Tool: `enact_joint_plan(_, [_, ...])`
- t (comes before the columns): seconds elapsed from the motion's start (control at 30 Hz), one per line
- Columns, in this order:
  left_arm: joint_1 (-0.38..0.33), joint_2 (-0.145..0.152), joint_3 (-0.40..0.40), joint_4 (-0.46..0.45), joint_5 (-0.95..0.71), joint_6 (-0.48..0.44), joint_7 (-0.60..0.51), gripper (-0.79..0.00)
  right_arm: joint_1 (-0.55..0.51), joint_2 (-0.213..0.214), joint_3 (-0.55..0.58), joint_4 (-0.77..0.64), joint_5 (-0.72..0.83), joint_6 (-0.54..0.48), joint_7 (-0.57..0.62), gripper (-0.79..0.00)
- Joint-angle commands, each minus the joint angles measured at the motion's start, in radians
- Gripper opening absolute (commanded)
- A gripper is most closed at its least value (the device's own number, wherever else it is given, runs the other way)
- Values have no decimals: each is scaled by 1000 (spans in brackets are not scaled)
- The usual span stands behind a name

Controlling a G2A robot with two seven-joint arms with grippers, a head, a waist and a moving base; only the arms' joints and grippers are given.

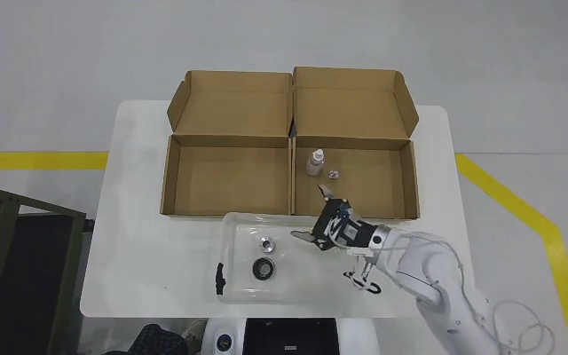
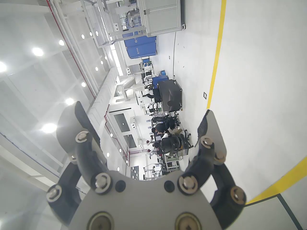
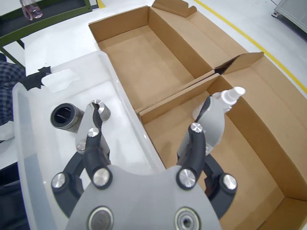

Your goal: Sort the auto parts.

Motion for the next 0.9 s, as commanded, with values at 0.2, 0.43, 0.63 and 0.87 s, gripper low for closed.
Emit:
enact_joint_plan(0.2, [0,0,0,0,0,0,0,0,-2,-7,-109,-2,-97,-30,-25,-215])
enact_joint_plan(0.43, [0,0,0,0,0,0,0,0,14,-14,-163,24,-143,-35,-27,-339])
enact_joint_plan(0.63, [0,0,0,0,0,0,0,0,26,-16,-187,47,-171,-42,-15,-363])
enact_joint_plan(0.87, [0,0,0,0,0,0,0,0,50,-20,-191,117,-148,-48,-14,-394])
